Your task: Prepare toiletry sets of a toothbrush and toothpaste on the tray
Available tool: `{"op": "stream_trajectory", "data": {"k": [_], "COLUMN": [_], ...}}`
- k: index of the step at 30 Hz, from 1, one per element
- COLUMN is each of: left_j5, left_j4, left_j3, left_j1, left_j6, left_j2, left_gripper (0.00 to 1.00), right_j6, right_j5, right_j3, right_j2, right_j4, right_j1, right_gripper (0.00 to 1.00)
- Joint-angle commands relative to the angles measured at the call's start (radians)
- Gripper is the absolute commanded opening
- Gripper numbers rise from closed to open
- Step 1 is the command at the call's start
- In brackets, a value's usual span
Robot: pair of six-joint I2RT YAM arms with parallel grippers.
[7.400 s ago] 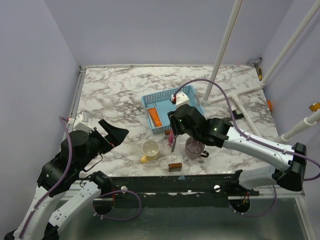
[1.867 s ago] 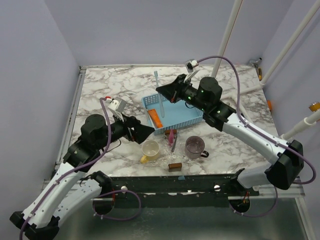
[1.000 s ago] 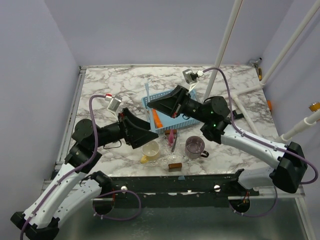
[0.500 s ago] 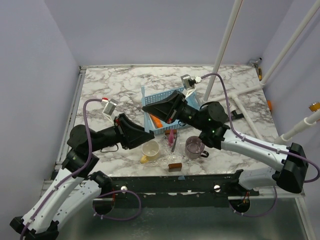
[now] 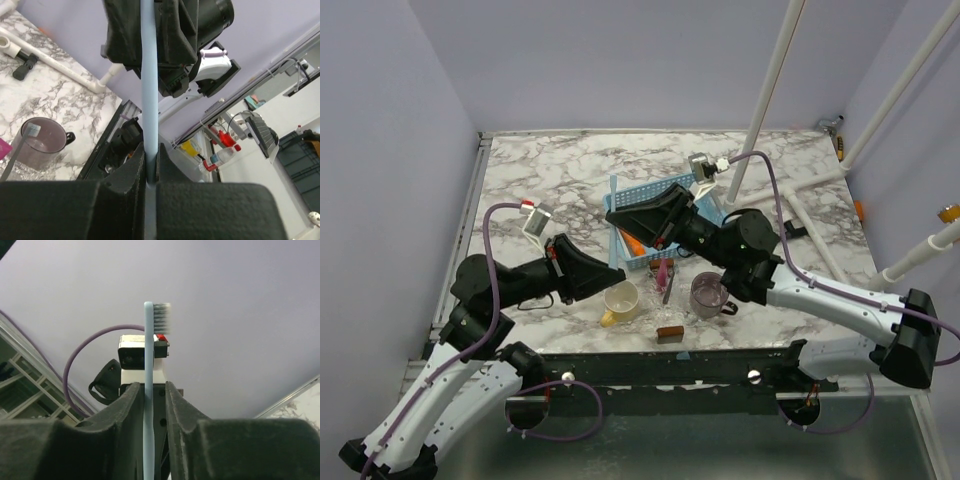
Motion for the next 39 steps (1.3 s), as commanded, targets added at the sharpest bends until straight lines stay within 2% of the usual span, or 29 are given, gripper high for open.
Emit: {"op": "stream_trajectory", "data": {"k": [1,3,4,12,19,24,31,39], "left_j5": [0.024,0.012,0.006,-0.047,-0.126,-0.2,-0.247,-0.283], "left_j4": [-0.108,-0.157,-0.185,-0.42,-0.625,-0.75,-0.843,-0.915], "left_j3": [0.029,0.038,0.043,0.115,0.167,0.21,0.248,0.262], "left_j1": [-0.003,-0.002,-0.003,-0.002,-0.003,-0.003,-0.003,-0.003], "left_j6": [0.076,0.103,0.119,0.271,0.423,0.532,0.626,0.71], "left_j2": [-0.019,-0.022,-0.025,-0.029,-0.024,-0.005,-0.008,-0.002], "left_gripper": [0.0,0.0,0.0,0.0,0.0,0.0,0.0,0.0], "right_j6": [-0.052,-0.091,-0.109,-0.233,-0.288,-0.303,-0.307,-0.278], "right_j5": [0.057,0.065,0.076,0.151,0.209,0.178,0.172,0.034], "right_j3": [0.005,0.031,0.05,0.21,0.453,0.58,0.797,0.83], "right_j2": [-0.04,-0.055,-0.063,-0.091,0.003,0.069,0.219,0.255], "right_j4": [-0.128,-0.208,-0.257,-0.655,-1.015,-1.147,-1.378,-1.407], "right_j1": [0.002,0.002,0.002,0.002,0.003,0.002,0.0,-0.006], "right_gripper": [0.36,0.46,0.47,0.53,0.57,0.59,0.59,0.59]}}
